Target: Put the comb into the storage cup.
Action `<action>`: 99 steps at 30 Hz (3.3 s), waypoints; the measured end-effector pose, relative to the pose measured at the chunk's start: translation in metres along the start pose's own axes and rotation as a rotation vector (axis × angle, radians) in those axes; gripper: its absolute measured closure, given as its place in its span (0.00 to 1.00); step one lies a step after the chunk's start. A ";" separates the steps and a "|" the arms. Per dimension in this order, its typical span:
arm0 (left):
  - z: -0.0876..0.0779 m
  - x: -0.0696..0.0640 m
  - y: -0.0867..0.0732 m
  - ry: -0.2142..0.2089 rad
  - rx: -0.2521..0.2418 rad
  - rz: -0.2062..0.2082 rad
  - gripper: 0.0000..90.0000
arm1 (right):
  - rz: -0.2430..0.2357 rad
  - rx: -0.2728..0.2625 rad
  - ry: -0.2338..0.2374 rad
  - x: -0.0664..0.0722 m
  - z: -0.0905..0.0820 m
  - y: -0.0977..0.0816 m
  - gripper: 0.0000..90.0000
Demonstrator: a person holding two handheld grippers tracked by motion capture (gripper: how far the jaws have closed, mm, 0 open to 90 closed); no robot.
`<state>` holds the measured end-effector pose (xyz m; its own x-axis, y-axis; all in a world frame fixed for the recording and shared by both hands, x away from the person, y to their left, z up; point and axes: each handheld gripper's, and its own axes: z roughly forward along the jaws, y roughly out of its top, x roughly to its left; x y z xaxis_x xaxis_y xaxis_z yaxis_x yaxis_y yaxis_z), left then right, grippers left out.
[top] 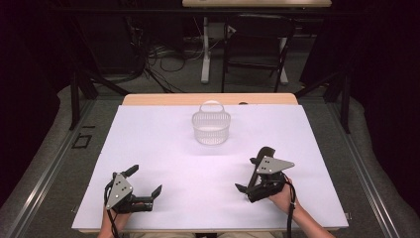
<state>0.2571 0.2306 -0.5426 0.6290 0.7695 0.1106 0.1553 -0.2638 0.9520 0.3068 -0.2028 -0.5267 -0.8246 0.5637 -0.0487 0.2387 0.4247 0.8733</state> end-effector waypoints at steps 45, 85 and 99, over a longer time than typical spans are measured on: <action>0.000 0.001 -0.001 -0.003 0.017 0.002 0.00 | -0.035 0.277 0.020 0.005 0.010 -0.012 1.00; 0.000 0.001 -0.001 -0.001 0.031 0.008 0.00 | -0.004 0.377 0.040 0.003 -0.002 -0.020 1.00; 0.000 0.001 -0.001 0.002 0.033 0.009 0.00 | 0.021 0.396 0.033 -0.002 -0.007 -0.023 1.00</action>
<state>0.2576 0.2319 -0.5434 0.6286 0.7685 0.1197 0.1749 -0.2897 0.9410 0.2996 -0.2186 -0.5432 -0.8322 0.5544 -0.0118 0.4294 0.6578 0.6188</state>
